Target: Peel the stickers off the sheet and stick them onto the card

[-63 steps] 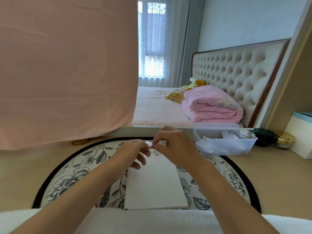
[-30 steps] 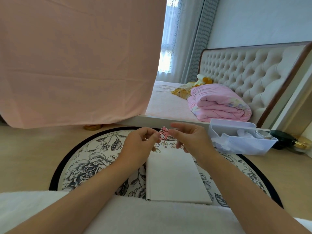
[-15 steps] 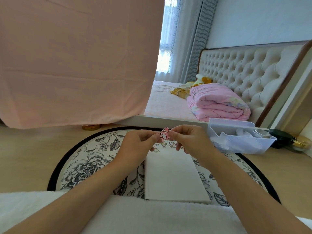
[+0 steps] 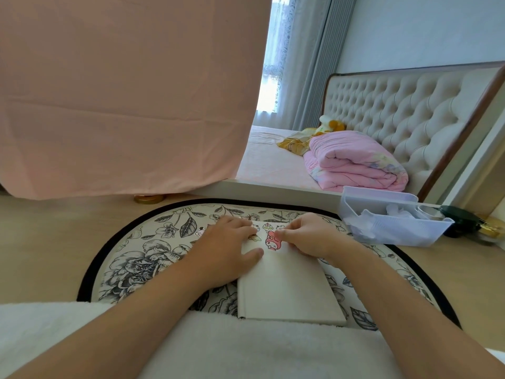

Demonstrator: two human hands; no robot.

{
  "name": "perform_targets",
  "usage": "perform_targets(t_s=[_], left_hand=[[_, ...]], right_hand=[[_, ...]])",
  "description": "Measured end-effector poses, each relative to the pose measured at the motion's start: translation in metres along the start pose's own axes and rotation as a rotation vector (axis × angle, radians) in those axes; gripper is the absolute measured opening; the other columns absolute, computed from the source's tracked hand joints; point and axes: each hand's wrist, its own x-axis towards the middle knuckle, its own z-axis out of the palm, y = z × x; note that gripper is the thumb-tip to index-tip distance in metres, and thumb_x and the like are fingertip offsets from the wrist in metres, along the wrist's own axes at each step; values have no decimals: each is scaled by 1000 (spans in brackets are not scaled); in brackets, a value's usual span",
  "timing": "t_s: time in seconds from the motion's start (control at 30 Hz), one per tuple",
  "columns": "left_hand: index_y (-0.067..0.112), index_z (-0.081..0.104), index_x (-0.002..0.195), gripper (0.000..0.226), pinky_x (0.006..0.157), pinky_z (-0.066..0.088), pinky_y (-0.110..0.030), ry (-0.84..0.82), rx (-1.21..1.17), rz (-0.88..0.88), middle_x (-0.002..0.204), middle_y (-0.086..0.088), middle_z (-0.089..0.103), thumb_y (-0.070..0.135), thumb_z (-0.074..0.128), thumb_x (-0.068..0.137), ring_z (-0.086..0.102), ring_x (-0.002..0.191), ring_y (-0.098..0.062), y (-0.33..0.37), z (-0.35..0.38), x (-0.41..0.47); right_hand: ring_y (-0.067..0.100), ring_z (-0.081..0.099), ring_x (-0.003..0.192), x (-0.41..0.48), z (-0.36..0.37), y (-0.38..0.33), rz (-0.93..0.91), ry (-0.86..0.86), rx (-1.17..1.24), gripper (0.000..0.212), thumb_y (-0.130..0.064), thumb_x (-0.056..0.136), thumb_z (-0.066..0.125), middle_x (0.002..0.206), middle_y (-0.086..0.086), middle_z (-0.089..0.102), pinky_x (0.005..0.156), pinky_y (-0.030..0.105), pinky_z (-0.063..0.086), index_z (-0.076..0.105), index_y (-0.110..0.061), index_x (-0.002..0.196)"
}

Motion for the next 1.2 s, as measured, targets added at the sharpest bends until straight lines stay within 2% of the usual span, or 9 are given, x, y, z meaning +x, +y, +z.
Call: perform_targets(t_s=[0.1,0.23,0.43,0.7,0.8,0.9,0.97,1.07,1.2], left_hand=[[29,49,144,56,117,26,-37,5,9,10,149,16,42,53,51,94,25,140,-5,-2,3,1],[28,50,143,55,117,27,-38,16,1,15,148,16,44,53,52,93,26,140,-5,-4,5,2],[28,50,143,56,117,27,-37,20,13,20,148,15,44,54,51,93,26,140,-6,-5,7,3],[29,49,143,53,116,25,-33,70,56,96,148,16,43,50,52,94,27,140,-6,-3,6,2],[32,58,134,40,113,31,-34,58,31,213,139,17,51,39,53,95,34,133,-6,1,3,2],[31,66,126,35,106,38,-36,7,-15,240,126,18,60,35,50,95,44,121,-5,2,1,1],[32,66,126,34,105,39,-34,-12,-19,239,124,18,61,33,51,95,46,119,-5,2,0,0],[33,65,126,34,105,40,-34,-27,3,242,125,19,61,33,49,96,47,119,-6,2,-2,0],[31,65,122,42,100,43,-38,-41,42,233,121,17,63,40,38,92,51,114,-8,3,-2,-1]], right_hand=[[15,49,61,5,5,-1,-16,36,-64,31,-40,89,73,67,1,56,60,26,39,73,-16,70],[13,51,60,8,8,-1,-31,61,-133,32,-41,90,72,62,-4,56,57,25,39,70,-19,67],[14,58,66,12,10,2,-57,96,-210,32,-43,89,71,67,-4,63,61,27,44,69,-20,66],[9,57,66,10,15,3,-79,153,-293,31,-50,85,73,69,-9,63,61,27,44,70,-23,70],[8,62,76,8,17,4,-107,204,-340,27,-53,82,74,79,-11,66,68,31,52,69,-28,70],[11,62,84,2,19,4,-122,259,-381,24,-54,81,73,85,-12,65,75,31,53,67,-32,73],[13,62,90,-2,21,4,-136,300,-402,22,-55,80,73,90,-11,65,78,31,52,69,-34,83],[15,62,104,-11,20,4,-161,343,-448,44,-55,83,71,105,-8,69,87,31,49,64,-37,123],[7,59,100,-29,19,7,-303,359,-582,31,-50,93,61,105,-16,62,82,27,45,62,-40,123]])
